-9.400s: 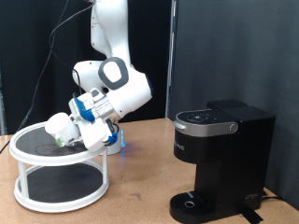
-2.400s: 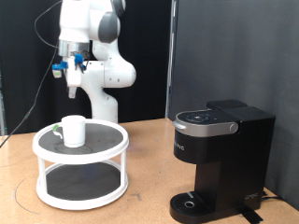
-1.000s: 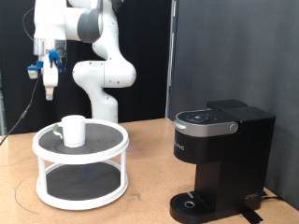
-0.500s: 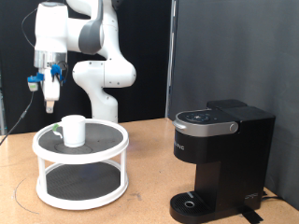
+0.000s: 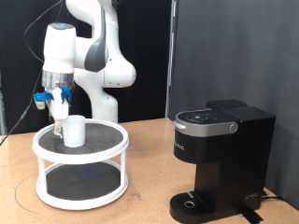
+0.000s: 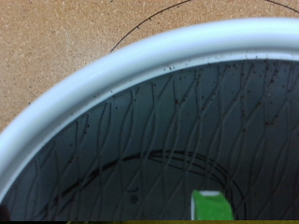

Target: Make a cup of coffee with the keurig machine

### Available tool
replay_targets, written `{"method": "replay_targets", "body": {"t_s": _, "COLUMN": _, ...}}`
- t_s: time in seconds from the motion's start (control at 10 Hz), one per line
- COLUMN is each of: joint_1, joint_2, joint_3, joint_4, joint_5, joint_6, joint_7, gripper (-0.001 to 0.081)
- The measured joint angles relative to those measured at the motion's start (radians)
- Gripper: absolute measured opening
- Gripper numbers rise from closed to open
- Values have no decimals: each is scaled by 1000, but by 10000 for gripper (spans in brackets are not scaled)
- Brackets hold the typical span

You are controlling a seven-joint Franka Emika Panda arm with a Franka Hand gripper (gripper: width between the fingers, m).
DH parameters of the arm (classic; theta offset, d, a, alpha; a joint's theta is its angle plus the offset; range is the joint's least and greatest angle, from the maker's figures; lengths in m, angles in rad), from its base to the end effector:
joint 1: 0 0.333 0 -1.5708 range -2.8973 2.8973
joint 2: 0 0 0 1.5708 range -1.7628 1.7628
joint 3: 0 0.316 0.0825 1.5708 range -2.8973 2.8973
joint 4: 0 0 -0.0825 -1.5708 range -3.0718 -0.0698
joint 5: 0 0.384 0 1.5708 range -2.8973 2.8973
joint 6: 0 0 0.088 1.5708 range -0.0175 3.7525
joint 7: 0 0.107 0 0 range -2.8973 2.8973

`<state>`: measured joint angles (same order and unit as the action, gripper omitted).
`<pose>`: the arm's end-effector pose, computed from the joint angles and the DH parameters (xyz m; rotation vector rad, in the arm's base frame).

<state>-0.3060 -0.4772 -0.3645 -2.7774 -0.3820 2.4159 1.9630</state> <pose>0.2955 -0.2228 0.3507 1.2319 -2.8662 0.2329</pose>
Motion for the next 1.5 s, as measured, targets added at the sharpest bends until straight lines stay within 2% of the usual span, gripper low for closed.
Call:
{"method": "replay_targets", "body": {"t_s": 0.4, "joint_1": 0, "joint_2": 3, "joint_3": -1, "joint_4": -21, "joint_5": 14, "joint_6": 21, "joint_7": -1, "gripper": 733}}
{"method": "replay_targets", "body": {"t_s": 0.5, "joint_1": 0, "joint_2": 2, "joint_3": -2, "joint_4": -22, "joint_5": 16, "joint_6": 21, "joint_7": -1, "gripper": 626}}
{"method": "replay_targets", "body": {"t_s": 0.6, "joint_1": 0, "joint_2": 1, "joint_3": -2, "joint_4": -22, "joint_5": 16, "joint_6": 21, "joint_7": -2, "gripper": 626}}
{"method": "replay_targets", "body": {"t_s": 0.7, "joint_1": 0, "joint_2": 1, "joint_3": -2, "joint_4": -23, "joint_5": 16, "joint_6": 21, "joint_7": -2, "gripper": 490}}
{"method": "replay_targets", "body": {"t_s": 0.8, "joint_1": 0, "joint_2": 1, "joint_3": -2, "joint_4": -24, "joint_5": 15, "joint_6": 22, "joint_7": -2, "gripper": 307}}
{"method": "replay_targets", "body": {"t_s": 0.9, "joint_1": 0, "joint_2": 1, "joint_3": -2, "joint_4": -26, "joint_5": 14, "joint_6": 26, "joint_7": -2, "gripper": 307}}
{"method": "replay_targets", "body": {"t_s": 1.0, "joint_1": -1, "joint_2": 1, "joint_3": -2, "joint_4": -29, "joint_5": 10, "joint_6": 31, "joint_7": -2, "gripper": 166}}
{"method": "replay_targets", "body": {"t_s": 1.1, "joint_1": -1, "joint_2": 1, "joint_3": -2, "joint_4": -31, "joint_5": 5, "joint_6": 34, "joint_7": -2, "gripper": 166}}
{"method": "replay_targets", "body": {"t_s": 1.2, "joint_1": -2, "joint_2": 1, "joint_3": -2, "joint_4": -33, "joint_5": 1, "joint_6": 34, "joint_7": -2, "gripper": 38}}
{"method": "replay_targets", "body": {"t_s": 1.5, "joint_1": -4, "joint_2": 1, "joint_3": -2, "joint_4": -34, "joint_5": -1, "joint_6": 35, "joint_7": -1, "gripper": 7}}
